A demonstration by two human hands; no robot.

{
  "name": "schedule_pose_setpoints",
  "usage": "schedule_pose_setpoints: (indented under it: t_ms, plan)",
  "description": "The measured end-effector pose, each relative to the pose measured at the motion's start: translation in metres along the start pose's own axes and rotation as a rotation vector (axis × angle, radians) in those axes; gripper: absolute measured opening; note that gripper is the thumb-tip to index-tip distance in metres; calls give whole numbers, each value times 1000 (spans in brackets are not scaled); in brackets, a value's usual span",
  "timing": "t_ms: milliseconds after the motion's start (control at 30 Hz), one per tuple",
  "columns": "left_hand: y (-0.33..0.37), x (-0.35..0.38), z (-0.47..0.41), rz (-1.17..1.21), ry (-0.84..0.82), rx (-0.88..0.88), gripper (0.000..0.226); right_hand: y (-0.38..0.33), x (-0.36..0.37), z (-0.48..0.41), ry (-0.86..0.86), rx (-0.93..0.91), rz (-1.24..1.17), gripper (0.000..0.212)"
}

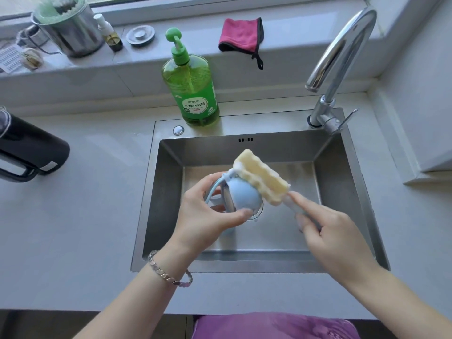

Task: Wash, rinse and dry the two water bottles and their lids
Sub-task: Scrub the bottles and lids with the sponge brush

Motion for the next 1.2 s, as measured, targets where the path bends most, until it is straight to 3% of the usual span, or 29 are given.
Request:
schedule_pose_setpoints:
  t_ms: [100,167,233,367,433,533,633,767,900,1067,1200]
  plan:
    - [1,0,0,31,-9,10,55,-18,6,7,-37,-118,58,46]
    - [2,-1,1,16,-24,22,58,-17,7,7,-41,-101,9,44]
    - [0,-1,2,-9,-31,24,61,-7,1,-2,-9,-24,-20,41]
    - [-10,-3,7,26,-32,-8,65,8,-13,-17,-112,209,51,44]
    - [-13,-6,9,50,-48,-34,65,11,-24,-18,-103,269,-33,42]
    - [-16,-8,11,-29,-101,-59,66,-3,-26,-7,-90,177,-190,35]
    - [-14,-6,10,5,-118,-60,58,-16,-12,0,-152,32,-224,46]
    - [-12,-1,6,107,20,-77,32,-24,1,5,-188,-107,-219,34]
    - [-12,-2,5,-30,98,-23,63,-13,1,-3,-23,-109,-123,32]
    - [-10,2,7,-148,93,35,57,-14,4,1,87,-217,-30,32]
    - [-8,2,6,-161,97,-11,65,-14,0,3,145,-239,-37,32]
Point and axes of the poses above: each hand's wrist, its own z-axis away from the middle knuckle, its own x-axis out of the palm, y = z × x, the point moved 1 cm from there along -z, towards the middle knuckle, and after that the axes turned 14 degrees about -y, right-handed, at the moved point
